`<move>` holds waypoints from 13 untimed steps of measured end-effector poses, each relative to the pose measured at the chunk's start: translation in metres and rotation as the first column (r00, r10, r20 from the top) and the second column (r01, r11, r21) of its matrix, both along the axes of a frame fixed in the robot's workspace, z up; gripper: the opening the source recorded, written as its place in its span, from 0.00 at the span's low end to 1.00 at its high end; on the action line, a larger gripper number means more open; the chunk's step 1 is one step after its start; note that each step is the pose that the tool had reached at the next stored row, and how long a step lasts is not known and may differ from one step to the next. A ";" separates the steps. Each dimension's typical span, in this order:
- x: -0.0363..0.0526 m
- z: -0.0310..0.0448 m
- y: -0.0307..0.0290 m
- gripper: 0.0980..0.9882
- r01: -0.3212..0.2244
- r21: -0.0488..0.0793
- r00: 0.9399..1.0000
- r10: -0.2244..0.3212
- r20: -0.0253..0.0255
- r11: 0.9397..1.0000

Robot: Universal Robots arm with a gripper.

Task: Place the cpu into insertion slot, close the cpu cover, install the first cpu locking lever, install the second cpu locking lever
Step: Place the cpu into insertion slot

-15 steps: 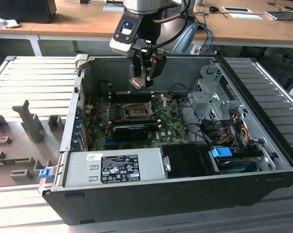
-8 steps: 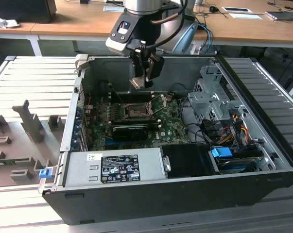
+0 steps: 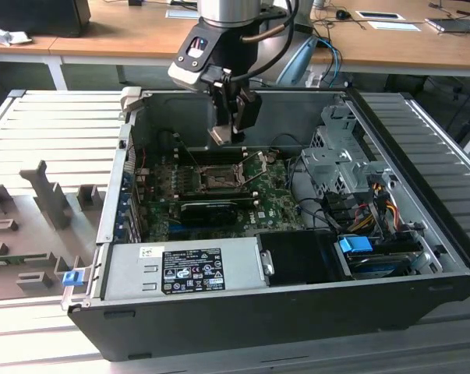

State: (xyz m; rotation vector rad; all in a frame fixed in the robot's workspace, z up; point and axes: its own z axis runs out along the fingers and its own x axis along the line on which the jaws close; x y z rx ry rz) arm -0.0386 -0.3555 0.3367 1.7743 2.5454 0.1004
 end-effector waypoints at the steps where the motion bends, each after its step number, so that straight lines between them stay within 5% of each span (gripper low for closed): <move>1: 0.0000 -0.0004 0.0000 0.48 0.000 0.000 1.000 0.000 0.000 1.000; 13: 0.0000 -0.0050 0.0000 0.48 0.027 -0.001 1.000 -0.027 0.000 1.000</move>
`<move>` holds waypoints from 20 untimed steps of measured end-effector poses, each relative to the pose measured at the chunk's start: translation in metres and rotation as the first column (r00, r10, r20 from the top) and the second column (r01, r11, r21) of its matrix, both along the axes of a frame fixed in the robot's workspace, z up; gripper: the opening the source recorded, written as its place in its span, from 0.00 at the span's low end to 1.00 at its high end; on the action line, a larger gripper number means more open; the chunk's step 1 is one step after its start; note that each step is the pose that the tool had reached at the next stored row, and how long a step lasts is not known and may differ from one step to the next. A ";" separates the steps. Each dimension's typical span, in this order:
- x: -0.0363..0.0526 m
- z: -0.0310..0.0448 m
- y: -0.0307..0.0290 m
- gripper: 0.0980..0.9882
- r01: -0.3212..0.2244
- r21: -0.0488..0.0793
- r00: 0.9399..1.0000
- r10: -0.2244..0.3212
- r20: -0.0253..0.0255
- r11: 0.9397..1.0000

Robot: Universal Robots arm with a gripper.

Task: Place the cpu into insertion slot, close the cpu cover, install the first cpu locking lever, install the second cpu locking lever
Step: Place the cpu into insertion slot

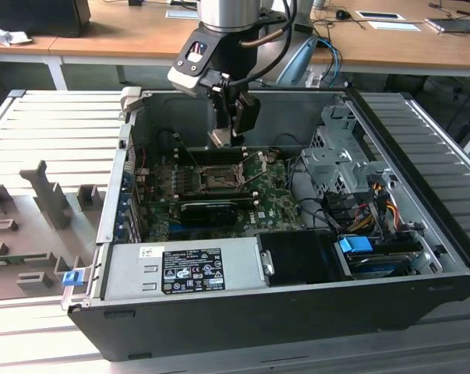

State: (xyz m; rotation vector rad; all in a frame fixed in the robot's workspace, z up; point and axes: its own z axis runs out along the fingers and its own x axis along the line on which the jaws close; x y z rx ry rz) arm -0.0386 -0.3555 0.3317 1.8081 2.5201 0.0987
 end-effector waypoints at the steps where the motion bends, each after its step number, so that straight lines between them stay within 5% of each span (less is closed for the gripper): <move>1: 0.0000 -0.0001 0.0000 0.48 0.005 0.000 1.000 -0.005 0.000 1.000; 11: 0.0000 -0.0022 0.0000 0.48 0.079 0.000 0.997 -0.079 0.000 0.997; 20: 0.0000 -0.0043 0.0000 0.48 0.163 0.000 0.987 -0.163 0.000 0.987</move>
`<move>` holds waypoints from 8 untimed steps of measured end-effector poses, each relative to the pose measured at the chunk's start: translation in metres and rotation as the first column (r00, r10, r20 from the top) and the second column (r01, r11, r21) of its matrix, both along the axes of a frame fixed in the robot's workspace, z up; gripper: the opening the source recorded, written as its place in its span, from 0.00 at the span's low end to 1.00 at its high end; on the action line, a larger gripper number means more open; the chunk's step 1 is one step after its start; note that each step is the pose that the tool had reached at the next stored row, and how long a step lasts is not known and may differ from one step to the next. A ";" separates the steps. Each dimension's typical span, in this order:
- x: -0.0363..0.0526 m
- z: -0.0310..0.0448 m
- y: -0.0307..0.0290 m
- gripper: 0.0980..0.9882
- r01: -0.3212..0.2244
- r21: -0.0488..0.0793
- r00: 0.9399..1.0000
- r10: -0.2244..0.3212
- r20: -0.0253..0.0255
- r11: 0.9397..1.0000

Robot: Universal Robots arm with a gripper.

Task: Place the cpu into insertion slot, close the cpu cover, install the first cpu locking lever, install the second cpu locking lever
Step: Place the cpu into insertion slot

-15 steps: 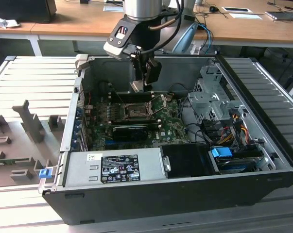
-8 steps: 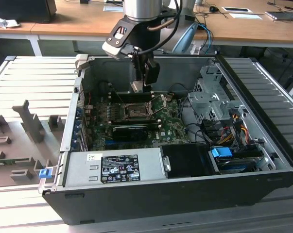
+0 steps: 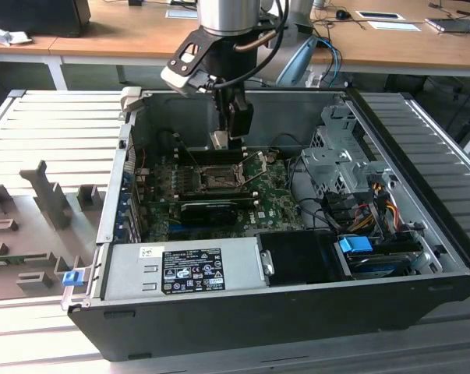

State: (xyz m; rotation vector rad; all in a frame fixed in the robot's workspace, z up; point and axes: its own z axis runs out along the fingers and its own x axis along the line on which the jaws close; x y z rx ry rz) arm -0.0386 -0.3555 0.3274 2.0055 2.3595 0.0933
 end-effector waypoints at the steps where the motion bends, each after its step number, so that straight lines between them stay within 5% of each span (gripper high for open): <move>1: 0.0000 -0.0002 0.0000 0.48 0.006 0.000 1.000 -0.006 0.000 1.000; 8: 0.0000 -0.0020 0.0000 0.48 0.071 0.000 0.997 -0.071 0.000 0.997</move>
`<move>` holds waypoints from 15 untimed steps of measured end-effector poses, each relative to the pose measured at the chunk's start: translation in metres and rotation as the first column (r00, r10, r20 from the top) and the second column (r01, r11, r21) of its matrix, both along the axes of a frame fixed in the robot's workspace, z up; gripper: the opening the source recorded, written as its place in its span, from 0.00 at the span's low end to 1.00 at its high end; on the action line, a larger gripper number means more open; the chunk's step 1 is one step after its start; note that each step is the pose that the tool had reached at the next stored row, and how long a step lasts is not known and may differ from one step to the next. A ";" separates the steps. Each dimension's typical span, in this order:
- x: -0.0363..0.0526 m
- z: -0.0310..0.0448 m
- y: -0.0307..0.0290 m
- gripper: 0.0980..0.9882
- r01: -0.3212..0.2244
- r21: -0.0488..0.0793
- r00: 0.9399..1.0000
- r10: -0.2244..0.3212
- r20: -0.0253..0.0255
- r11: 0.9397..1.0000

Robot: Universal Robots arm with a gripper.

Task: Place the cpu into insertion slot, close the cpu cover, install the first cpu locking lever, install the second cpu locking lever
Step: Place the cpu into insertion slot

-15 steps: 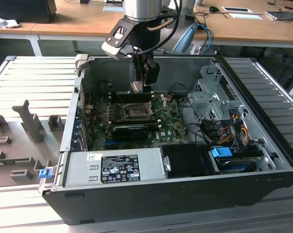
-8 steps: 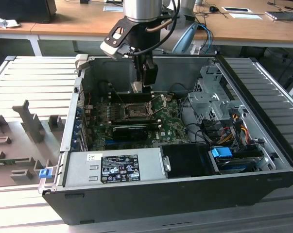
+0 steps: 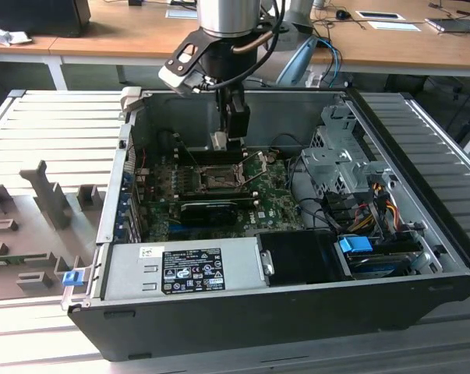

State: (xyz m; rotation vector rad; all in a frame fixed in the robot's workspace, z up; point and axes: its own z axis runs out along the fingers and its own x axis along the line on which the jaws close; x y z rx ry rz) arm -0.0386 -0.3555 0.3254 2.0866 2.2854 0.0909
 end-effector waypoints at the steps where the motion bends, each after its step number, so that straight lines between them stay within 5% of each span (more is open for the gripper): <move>1: 0.0000 -0.0002 0.0000 0.48 0.008 0.000 1.000 -0.008 0.000 1.000; 5: 0.0000 -0.0019 0.0000 0.48 0.071 0.000 0.997 -0.071 0.000 0.997; 15: 0.0000 -0.0147 0.0000 0.48 0.076 0.001 0.997 -0.076 0.000 0.997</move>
